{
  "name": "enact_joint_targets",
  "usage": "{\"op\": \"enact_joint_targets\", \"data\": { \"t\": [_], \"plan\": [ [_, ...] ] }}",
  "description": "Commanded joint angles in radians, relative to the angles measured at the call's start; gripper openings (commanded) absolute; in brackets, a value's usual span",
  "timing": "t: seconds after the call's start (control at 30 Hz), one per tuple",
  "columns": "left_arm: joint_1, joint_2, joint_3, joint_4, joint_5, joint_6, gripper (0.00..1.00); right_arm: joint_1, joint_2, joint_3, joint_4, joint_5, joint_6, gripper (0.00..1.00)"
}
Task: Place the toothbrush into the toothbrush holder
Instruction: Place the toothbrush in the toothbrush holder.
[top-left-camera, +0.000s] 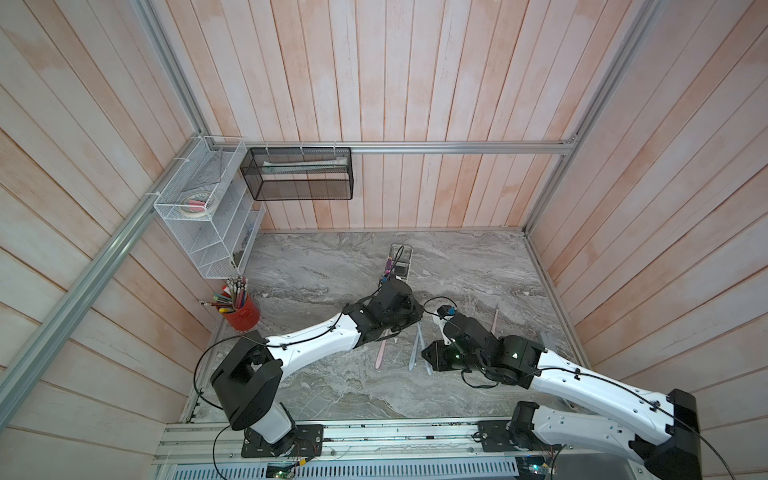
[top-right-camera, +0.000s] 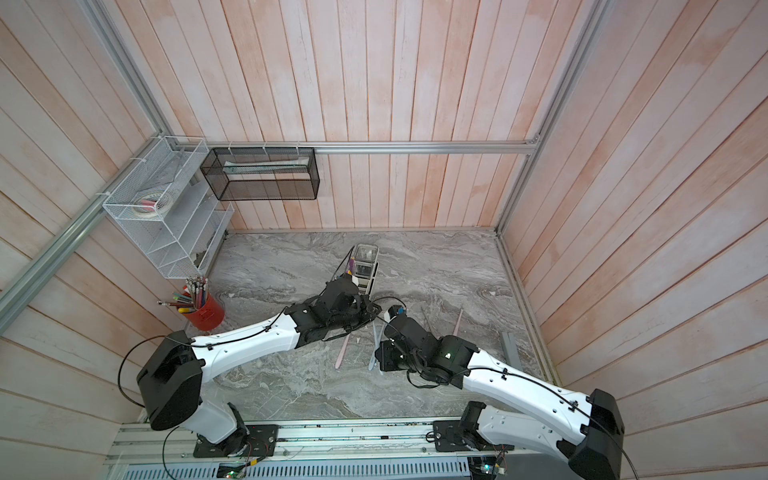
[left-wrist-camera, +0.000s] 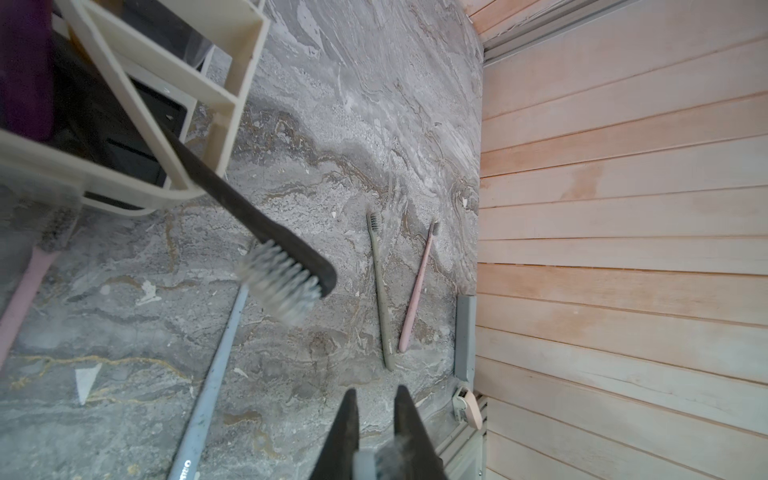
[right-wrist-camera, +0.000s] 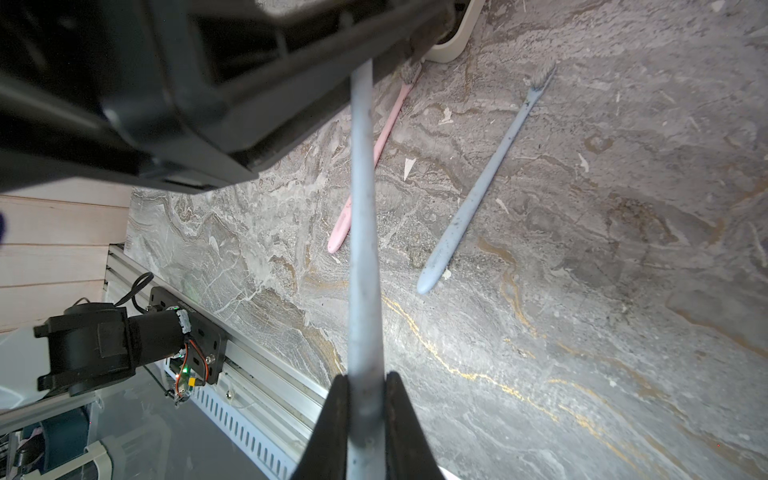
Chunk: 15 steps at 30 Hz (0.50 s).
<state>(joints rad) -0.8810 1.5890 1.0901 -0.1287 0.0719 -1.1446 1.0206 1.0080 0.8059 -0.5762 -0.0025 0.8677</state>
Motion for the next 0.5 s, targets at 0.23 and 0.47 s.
{"op": "enact_joint_targets", "data": {
  "t": [0.23, 0.47],
  "plan": [
    [-0.001, -0.033, -0.025, -0.013, 0.005, 0.006, 0.04, 0.005, 0.003, 0.014, 0.001, 0.002, -0.001, 0.08],
    [0.003, -0.026, -0.012, -0.026, -0.009, 0.015, 0.00, 0.006, 0.000, 0.022, -0.008, 0.010, -0.007, 0.10]
  ]
}}
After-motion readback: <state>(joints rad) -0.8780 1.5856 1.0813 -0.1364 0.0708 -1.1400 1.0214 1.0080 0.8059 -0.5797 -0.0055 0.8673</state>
